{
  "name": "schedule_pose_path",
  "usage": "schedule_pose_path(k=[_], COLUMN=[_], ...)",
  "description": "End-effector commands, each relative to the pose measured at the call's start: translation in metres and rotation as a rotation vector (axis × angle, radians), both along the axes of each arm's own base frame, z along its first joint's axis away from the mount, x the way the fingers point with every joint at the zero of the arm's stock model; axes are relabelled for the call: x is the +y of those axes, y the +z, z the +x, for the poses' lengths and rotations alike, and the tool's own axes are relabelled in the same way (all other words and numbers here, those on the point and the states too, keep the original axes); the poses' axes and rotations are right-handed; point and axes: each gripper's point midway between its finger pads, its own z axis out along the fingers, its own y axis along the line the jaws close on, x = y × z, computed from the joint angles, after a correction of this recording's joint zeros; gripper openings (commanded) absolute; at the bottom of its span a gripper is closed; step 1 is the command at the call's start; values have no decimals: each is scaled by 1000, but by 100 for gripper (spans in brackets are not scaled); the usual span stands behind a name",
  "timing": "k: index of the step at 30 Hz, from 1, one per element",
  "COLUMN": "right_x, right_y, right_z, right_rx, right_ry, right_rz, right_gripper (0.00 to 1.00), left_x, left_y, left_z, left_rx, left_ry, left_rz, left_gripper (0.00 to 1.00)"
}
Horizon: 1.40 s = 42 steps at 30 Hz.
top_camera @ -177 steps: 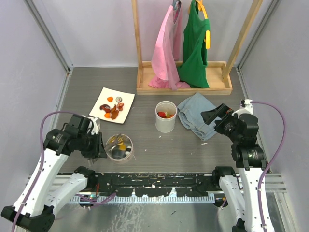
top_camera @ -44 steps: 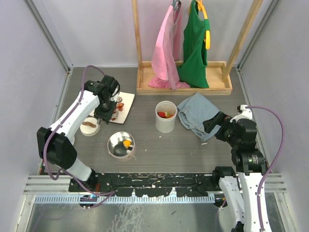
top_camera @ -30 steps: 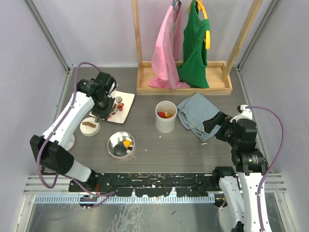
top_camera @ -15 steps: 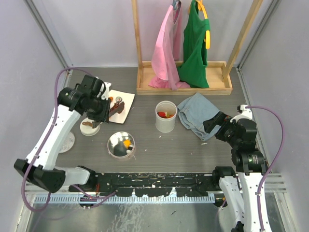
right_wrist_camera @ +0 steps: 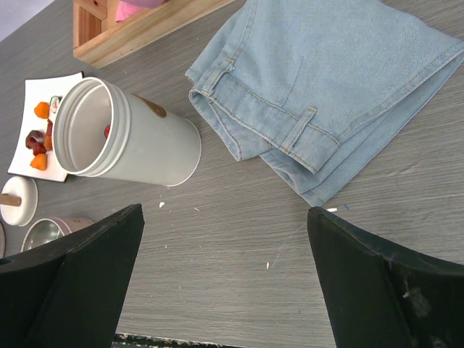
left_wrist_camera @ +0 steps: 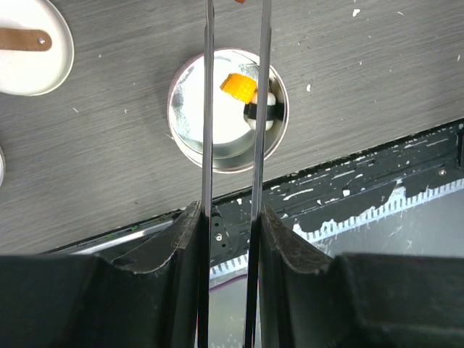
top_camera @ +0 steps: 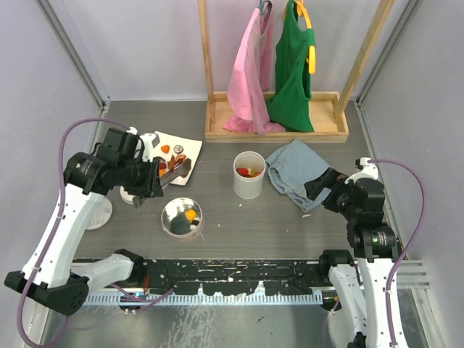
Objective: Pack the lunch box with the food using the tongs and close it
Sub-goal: Place the fake food in the packing box.
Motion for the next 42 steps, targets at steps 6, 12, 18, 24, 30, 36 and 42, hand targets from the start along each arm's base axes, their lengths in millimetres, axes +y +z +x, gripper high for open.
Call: schedule_pose_path(k=[6,12,18,24,30,36,42], right_x=[1,1,2,2,2,2,2], right_y=[13,13,12,13,12,12,11], right_z=[8,9,9,9,9,9,10], right_rx=[-55,-56,-54,-56,-56,-53,-52], right_ry=[11,9,10,12,13,13,12], right_rz=[-4,-3,-3,-3,-1,-2,-2], right_gripper=[100,100,100,100,100,100,100], left_x=[7,15,13,22,32,30,27], left_y=[-1,-17,-29,-38,-53,-59,-55], left_z=[-36,-56,-75,-89,-96,-92,-80], left_rx=[25,72,131,169,203,204,178], left_ry=[27,49,45,62,80,84,84], left_rz=[-48,-29,-60,-28,24,26,21], left_gripper=[25,26,25,25,25,25,25])
